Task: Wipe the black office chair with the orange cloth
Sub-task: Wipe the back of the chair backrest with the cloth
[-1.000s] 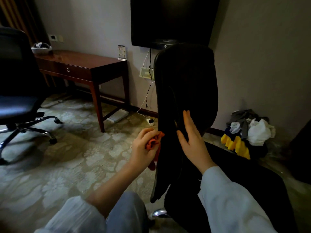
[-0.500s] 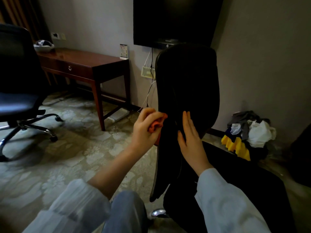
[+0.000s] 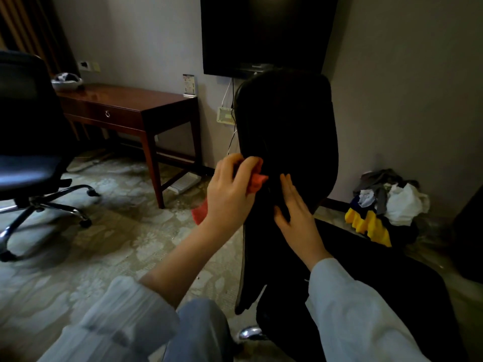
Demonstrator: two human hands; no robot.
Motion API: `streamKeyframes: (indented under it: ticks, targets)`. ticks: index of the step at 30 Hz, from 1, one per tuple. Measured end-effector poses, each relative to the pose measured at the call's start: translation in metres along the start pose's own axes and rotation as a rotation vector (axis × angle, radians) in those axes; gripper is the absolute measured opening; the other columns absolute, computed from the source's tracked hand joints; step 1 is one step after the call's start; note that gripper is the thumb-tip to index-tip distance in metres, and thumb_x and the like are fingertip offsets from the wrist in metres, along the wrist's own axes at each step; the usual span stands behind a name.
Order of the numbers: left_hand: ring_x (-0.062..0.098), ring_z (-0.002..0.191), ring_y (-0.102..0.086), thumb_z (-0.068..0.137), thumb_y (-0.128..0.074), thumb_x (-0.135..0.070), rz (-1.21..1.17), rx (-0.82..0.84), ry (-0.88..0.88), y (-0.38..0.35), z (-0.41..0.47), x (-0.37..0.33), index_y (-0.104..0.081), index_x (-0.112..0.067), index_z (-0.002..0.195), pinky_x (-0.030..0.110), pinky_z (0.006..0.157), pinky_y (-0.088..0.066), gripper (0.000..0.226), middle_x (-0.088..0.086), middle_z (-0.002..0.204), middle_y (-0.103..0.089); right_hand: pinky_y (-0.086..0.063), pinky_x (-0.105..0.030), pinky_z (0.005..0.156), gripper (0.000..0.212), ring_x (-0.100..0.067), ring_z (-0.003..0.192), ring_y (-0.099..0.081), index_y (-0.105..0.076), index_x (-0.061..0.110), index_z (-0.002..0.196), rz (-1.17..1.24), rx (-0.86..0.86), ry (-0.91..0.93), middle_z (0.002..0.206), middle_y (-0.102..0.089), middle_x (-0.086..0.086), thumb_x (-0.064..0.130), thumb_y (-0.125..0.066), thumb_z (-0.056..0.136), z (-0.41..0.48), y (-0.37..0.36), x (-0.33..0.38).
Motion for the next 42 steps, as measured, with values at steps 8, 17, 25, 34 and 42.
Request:
streamKeyframes:
  ticks: [8,17,25,34,42]
  targets:
    - [0.026,0.087,-0.054,0.081,-0.057,-0.005,0.200,0.067,-0.169,-0.019,-0.032,-0.016,-0.069,-0.003,0.100,0.032,0.072,-0.042,0.023,0.013,0.101,-0.067,-0.015,-0.032,0.116,0.081,-0.013,0.145,-0.006,0.015,0.037,0.137,-0.037,0.029,0.023,0.148,-0.001,0.022,0.017,-0.051,0.096,0.002,-0.001,-0.002]
    - [0.021,0.086,-0.051,0.076,-0.066,-0.007,0.091,0.152,-0.064,-0.010,-0.047,-0.012,-0.061,-0.007,0.099,0.027,0.069,-0.044,0.024,0.011,0.097,-0.064,-0.013,-0.032,0.117,0.072,-0.014,0.145,-0.007,0.010,0.039,0.138,-0.044,0.013,0.037,0.152,-0.003,0.018,0.020,-0.046,0.098,0.002,-0.002,-0.003]
    - [0.022,0.081,-0.059,0.074,-0.069,0.004,0.091,0.008,-0.027,-0.020,-0.008,-0.022,-0.071,-0.004,0.095,0.028,0.069,-0.047,0.023,0.009,0.094,-0.070,-0.018,-0.040,0.118,0.067,-0.012,0.146,-0.009,-0.002,0.044,0.143,-0.030,-0.019,0.005,0.158,-0.011,0.011,0.023,-0.047,0.097,0.006,-0.007,-0.009]
    - [0.020,0.078,-0.054,0.077,-0.066,-0.005,0.057,0.218,-0.068,-0.016,-0.063,-0.009,-0.069,-0.008,0.097,0.032,0.061,-0.048,0.021,0.004,0.095,-0.069,-0.016,-0.036,0.117,0.071,-0.017,0.146,-0.008,0.008,0.043,0.139,-0.050,-0.002,0.021,0.158,-0.010,0.005,0.022,-0.046,0.098,0.003,-0.003,-0.005]
    - [0.013,0.103,-0.046,0.081,-0.056,-0.024,-0.251,0.070,0.183,0.014,-0.019,-0.015,-0.051,-0.018,0.113,0.010,0.092,-0.035,0.033,-0.006,0.115,-0.046,-0.019,-0.041,0.118,0.068,-0.006,0.144,-0.011,-0.011,0.051,0.143,0.074,-0.012,-0.033,0.157,-0.012,0.013,0.027,-0.052,0.095,0.002,-0.004,-0.015]
Point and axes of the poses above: each hand's wrist, its own z-axis towards the middle knuckle, its own y-axis out of the back of the hand, x = y × z, the point moved 2 cm from there along z, towards the middle knuckle
